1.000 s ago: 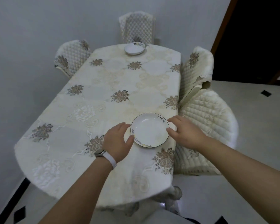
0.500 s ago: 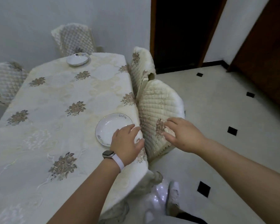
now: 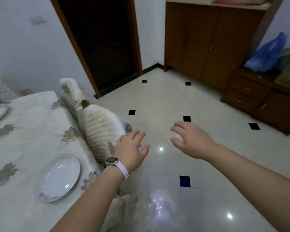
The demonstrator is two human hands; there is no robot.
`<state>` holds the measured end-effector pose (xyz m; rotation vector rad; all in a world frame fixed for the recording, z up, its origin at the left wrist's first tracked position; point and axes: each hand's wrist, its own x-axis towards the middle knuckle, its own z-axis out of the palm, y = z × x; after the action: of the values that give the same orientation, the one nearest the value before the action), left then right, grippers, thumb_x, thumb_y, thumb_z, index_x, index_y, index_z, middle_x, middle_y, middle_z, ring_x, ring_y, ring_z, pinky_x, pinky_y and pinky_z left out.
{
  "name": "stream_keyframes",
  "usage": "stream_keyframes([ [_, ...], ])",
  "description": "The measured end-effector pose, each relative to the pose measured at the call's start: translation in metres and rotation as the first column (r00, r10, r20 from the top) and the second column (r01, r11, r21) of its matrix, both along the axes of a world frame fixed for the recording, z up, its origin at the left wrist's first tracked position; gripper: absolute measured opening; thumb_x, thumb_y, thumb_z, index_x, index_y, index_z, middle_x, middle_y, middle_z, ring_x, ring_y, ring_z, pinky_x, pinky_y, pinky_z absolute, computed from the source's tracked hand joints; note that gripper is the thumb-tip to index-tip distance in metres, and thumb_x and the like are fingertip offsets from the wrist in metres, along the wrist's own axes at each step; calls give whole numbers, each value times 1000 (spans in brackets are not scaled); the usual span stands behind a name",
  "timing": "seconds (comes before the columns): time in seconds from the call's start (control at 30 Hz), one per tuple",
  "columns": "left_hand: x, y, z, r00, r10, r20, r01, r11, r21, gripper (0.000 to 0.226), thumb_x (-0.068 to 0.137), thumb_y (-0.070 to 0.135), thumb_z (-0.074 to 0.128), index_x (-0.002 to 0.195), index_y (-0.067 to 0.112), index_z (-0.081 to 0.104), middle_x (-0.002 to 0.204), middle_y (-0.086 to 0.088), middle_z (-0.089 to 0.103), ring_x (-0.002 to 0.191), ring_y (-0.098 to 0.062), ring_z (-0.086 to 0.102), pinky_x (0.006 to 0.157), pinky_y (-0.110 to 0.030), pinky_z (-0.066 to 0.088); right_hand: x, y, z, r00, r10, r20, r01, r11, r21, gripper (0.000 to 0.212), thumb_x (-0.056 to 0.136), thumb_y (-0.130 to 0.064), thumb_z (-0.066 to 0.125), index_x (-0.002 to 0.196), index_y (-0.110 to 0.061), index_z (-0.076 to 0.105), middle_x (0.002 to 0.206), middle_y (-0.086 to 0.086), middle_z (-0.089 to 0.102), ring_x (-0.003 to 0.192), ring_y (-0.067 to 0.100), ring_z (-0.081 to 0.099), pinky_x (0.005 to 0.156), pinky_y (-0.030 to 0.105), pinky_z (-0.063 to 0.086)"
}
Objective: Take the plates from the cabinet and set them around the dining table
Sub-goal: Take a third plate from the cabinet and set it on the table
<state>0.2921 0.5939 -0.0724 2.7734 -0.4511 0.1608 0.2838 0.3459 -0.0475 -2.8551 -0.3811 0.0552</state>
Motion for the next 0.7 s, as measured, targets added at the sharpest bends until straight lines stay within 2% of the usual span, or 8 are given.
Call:
stream_keyframes([
  [0.17,6,-110,12,986,-164,-9,164,986,27,51,86,49,47,131,25,54,137,-4,53,125,-25,47,104,-40,31,-27,-93,4,989,-149,8,149,989,-6,50,96,-50,41,139,-25,48,146,-4,46,134,17,38,108,36,32],
  [0.37,-2,-248,24,924,-381,-5,381,923,48,49,90,47,51,134,26,50,141,-3,49,130,-22,41,109,-38,28,-73,-216,7,935,-353,2,353,935,-6,52,97,-51,37,143,-27,43,150,-5,40,137,16,34,110,36,29],
  [0.63,-27,-410,29,781,-625,-11,622,774,116,50,91,50,43,135,28,49,141,-1,49,129,-22,42,107,-40,29,-159,-353,6,815,-579,16,579,815,14,52,97,-50,39,142,-25,45,148,-2,42,136,18,35,110,37,29],
  [0.7,-36,-447,30,731,-683,-18,679,723,125,52,90,51,38,135,28,49,142,-2,49,129,-22,42,107,-40,29,-183,-382,6,763,-646,18,645,764,25,57,94,-54,33,141,-24,47,148,-1,43,136,18,35,110,37,29],
])
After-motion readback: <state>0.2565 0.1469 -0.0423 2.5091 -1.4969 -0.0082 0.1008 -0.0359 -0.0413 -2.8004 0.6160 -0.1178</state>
